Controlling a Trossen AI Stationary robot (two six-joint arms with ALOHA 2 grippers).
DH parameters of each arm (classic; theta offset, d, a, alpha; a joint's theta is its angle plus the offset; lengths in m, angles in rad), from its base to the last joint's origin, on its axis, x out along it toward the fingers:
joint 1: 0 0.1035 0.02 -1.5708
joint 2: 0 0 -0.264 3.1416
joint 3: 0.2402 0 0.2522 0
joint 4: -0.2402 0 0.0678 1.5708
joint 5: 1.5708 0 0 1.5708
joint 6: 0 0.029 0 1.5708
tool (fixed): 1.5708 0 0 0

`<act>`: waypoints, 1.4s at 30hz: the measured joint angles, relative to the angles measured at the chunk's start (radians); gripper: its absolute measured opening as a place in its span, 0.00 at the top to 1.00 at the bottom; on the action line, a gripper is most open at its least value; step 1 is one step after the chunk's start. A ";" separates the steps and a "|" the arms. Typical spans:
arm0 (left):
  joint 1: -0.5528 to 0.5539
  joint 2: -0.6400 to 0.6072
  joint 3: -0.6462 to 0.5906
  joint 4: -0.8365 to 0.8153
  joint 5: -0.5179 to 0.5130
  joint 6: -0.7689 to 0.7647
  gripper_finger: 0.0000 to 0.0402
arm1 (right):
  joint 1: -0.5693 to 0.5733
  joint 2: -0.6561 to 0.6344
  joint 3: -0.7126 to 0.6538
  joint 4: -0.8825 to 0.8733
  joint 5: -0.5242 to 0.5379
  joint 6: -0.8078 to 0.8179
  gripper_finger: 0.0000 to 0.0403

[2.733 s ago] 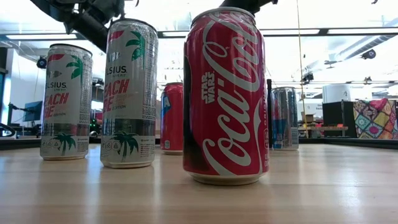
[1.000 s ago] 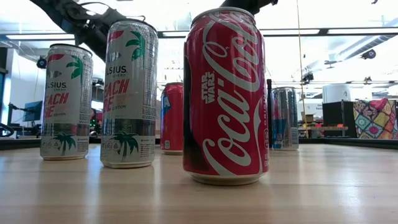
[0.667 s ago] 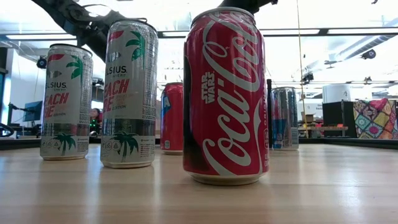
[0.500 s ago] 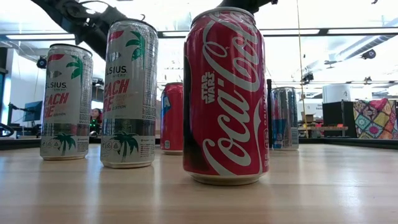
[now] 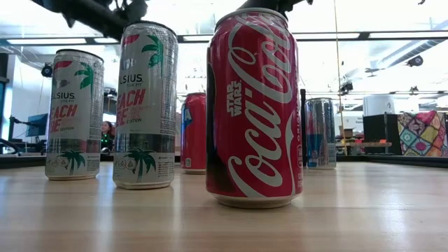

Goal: Place canned beverage on shelf
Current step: Put the bottom orange soda can on the shelf aligned with the other orange soda can

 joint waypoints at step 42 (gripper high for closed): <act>-0.429 -0.078 -0.113 0.313 -0.059 -0.075 1.00 | 0.331 0.138 0.002 -0.430 -0.134 0.874 0.97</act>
